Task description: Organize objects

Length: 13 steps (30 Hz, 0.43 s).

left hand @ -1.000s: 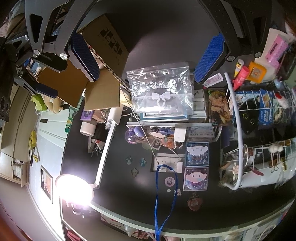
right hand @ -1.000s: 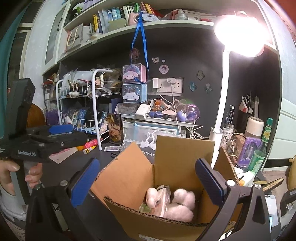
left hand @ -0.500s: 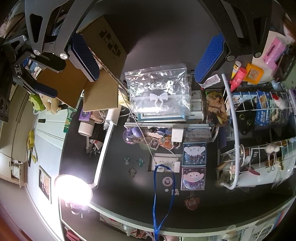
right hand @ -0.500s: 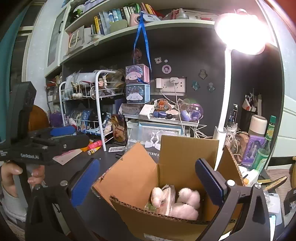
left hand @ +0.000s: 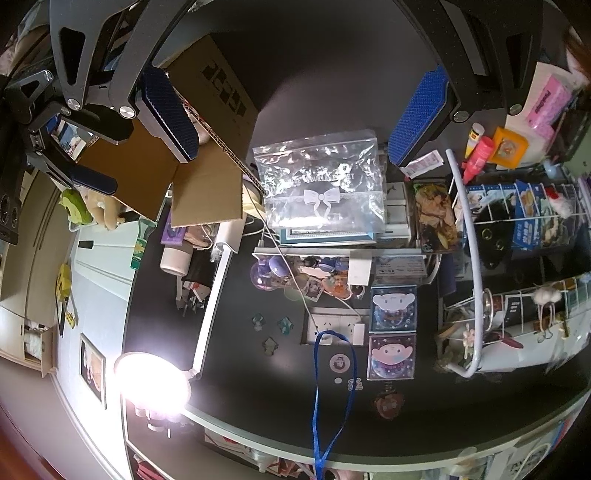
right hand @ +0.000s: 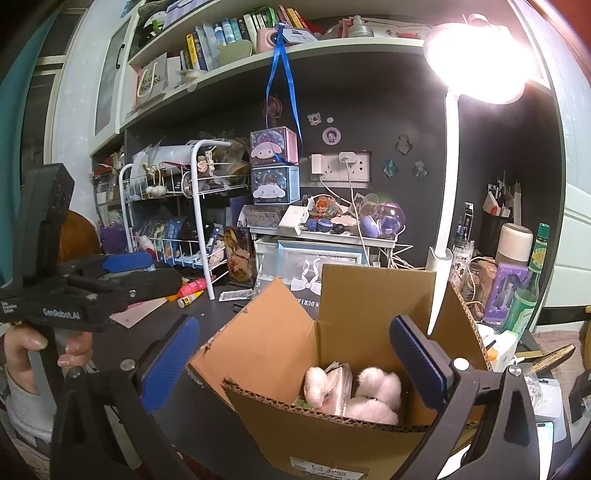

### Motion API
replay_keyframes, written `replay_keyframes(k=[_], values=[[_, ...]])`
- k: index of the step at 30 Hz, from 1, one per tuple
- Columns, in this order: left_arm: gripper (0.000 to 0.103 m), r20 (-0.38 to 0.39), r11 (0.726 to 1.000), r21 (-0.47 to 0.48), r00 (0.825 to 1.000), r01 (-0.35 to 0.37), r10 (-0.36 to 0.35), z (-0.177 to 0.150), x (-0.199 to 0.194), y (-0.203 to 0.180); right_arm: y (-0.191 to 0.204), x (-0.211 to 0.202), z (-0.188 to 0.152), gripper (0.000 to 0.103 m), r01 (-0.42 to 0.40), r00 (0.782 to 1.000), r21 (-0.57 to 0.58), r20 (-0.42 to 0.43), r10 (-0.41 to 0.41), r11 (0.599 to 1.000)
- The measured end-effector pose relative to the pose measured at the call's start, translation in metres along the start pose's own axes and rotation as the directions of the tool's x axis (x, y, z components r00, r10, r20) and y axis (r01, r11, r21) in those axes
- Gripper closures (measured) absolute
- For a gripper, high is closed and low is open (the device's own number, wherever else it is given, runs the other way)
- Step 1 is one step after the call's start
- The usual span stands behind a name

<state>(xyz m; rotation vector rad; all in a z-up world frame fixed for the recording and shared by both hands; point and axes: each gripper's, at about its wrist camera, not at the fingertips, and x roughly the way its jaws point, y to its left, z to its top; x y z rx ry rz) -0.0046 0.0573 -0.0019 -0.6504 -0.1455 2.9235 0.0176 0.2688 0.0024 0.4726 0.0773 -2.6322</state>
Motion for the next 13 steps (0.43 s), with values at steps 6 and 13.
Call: replay_keyframes(k=[6, 13], values=[[0.000, -0.006, 1.000, 0.001, 1.000, 0.002, -0.002, -0.0011, 0.0010, -0.0010, 0.0000, 0.0002, -0.0009, 0.000, -0.004, 1.000, 0.005, -0.002, 0.004, 1.000], [0.000, -0.009, 1.000, 0.002, 1.000, 0.004, -0.004, -0.0013, 0.0012, -0.0012, -0.0007, 0.0011, -0.0012, 0.000, -0.005, 1.000, 0.008, -0.006, 0.005, 1.000]])
